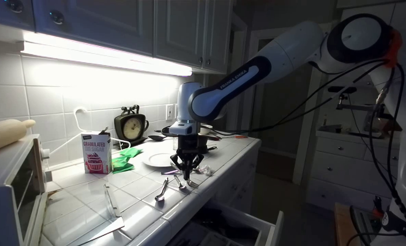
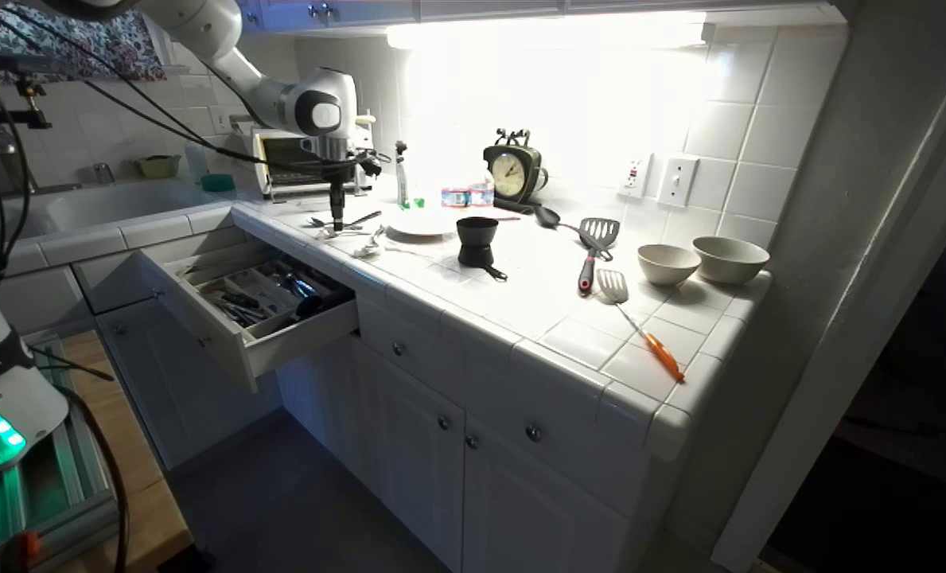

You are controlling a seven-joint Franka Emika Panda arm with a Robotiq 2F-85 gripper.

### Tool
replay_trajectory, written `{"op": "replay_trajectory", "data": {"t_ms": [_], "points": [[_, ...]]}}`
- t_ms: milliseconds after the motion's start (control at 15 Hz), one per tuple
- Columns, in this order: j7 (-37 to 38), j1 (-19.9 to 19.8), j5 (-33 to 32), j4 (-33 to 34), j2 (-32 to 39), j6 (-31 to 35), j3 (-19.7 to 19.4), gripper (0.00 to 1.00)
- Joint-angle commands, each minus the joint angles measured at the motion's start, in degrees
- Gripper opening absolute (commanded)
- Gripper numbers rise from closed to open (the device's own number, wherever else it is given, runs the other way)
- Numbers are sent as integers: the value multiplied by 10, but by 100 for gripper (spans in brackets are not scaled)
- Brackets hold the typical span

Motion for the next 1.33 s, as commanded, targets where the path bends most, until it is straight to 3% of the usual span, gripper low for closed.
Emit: {"op": "replay_trajectory", "data": {"t_ms": [0, 333, 1267], "points": [[-2, 6, 4, 2, 0, -1, -6, 4], [-3, 7, 4, 3, 1, -1, -6, 1], [-133, 11, -18, 23, 19, -33, -11, 1]]}}
